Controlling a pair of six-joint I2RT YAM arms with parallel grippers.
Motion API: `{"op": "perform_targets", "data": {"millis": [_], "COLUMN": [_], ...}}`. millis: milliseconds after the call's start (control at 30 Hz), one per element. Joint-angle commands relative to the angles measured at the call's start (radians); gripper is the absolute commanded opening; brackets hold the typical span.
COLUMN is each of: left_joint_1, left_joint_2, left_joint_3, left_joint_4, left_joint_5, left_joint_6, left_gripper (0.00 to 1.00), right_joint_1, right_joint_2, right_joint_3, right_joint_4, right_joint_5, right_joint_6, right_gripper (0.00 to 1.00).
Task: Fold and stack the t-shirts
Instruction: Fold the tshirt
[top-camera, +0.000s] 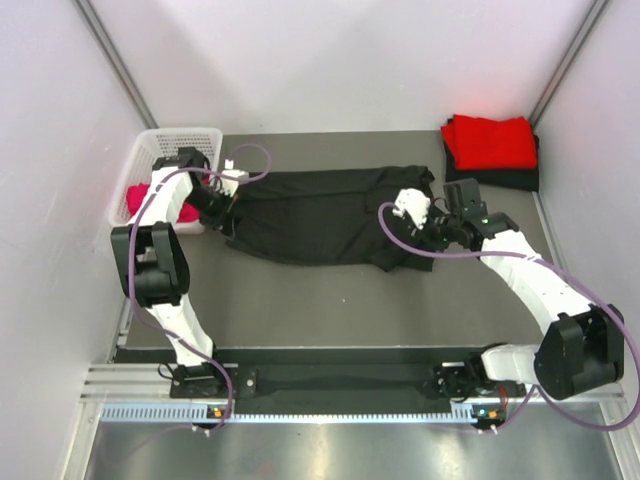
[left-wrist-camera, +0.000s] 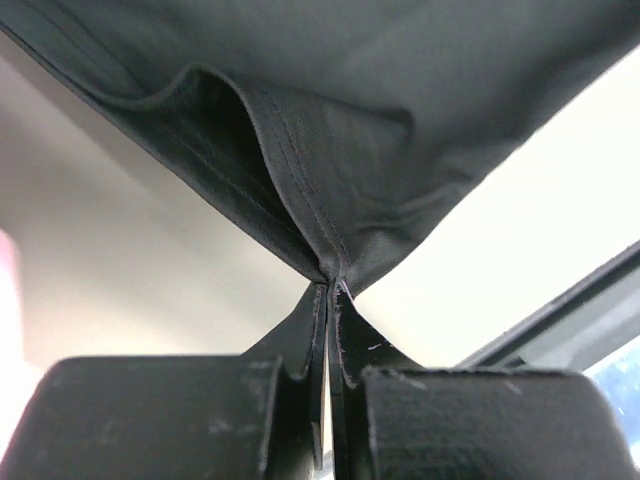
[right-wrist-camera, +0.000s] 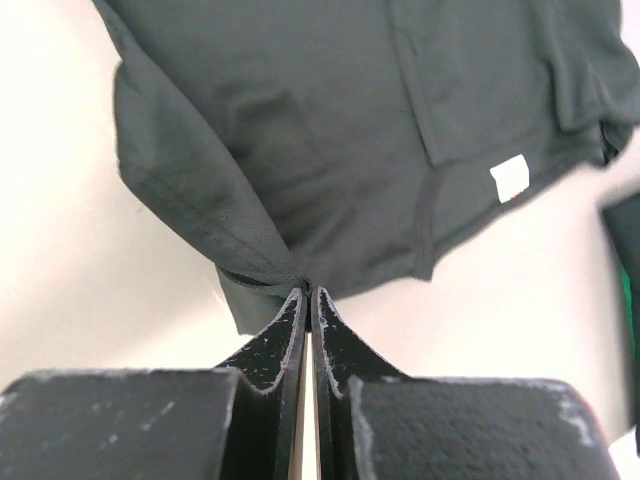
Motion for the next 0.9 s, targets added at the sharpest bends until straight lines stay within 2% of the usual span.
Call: {"op": "perform_targets", "data": {"millis": [0, 167, 300, 700, 867], "left_joint_1": [0.012, 0.027, 0.044, 0.066, 0.064], "left_joint_2": [-0.048, -0.051, -0.017, 0.036, 0.055], "left_joint_3": [-0.041, -0.087, -0.066, 0.003, -0.012], "left_joint_4": [-0.071, -0.059, -0.035, -0.087, -0.084], "left_joint_5": [-0.021, -0.038, -0.075, -0.02, 0.008], "left_joint_6": [0.043, 0.041, 0.006, 0.009, 0.012], "left_gripper": [0.0, 0.0, 0.0, 0.0, 0.0], "right_joint_1": [-0.041, -0.074, -0.101, -0.108, -0.109], "right_joint_2": [-0.038, -0.056, -0.056, -0.024, -0.01], "right_joint_3": [0.002, 0.028, 0.058, 0.121, 0.124], "right_joint_4": [0.051, 0.083, 0.091, 0.127, 0.124], "right_joint_5": [0.022, 0.016, -0.004, -0.032, -0.041], "right_joint_6": [0.071, 0.08, 0.076, 0.1, 0.091], "right_gripper": [0.0, 0.0, 0.0, 0.0, 0.0]}}
